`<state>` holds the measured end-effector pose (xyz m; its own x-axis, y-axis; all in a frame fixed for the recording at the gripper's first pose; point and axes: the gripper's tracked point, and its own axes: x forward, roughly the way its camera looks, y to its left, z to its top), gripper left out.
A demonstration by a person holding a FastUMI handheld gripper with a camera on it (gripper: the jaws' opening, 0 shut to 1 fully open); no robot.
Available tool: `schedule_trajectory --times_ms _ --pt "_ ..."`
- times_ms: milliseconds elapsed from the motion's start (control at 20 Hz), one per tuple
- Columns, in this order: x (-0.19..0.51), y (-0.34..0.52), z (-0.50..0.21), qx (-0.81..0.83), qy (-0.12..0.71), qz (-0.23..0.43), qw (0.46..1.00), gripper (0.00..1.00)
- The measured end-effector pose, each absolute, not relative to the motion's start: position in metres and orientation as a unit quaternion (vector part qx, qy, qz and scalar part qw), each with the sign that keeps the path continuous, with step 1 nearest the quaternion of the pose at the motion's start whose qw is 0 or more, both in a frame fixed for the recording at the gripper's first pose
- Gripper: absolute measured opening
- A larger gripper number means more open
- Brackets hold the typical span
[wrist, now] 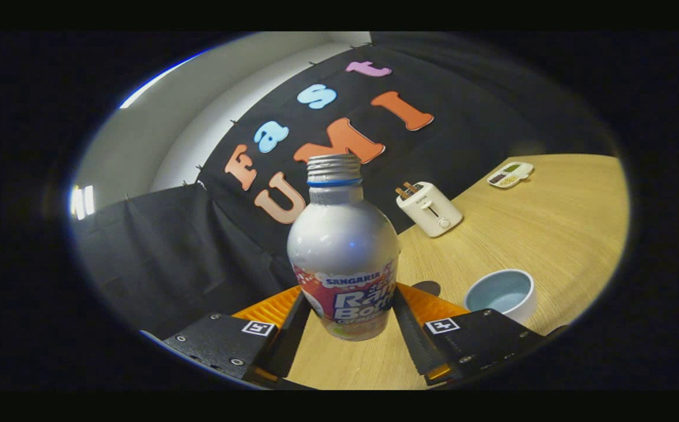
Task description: Take the bottle from table, then pour the juice into the cup, finally place the bottle on the coaster
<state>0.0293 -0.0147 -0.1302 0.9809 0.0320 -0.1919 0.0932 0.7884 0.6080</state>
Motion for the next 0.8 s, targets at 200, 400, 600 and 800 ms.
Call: schedule_trajectory --times_ms 200,400,600,800 --pt "0.052 0.003 -0.138 0.257 0.107 -0.016 0.96 0.78" --pt "0.069 0.004 -0.143 0.198 0.115 -0.025 0.973 0.78" --pt "0.091 -0.001 -0.157 0.158 0.124 -0.044 0.979 0.78" --pt "0.119 -0.003 -0.178 0.125 0.143 -0.055 0.98 0.78"
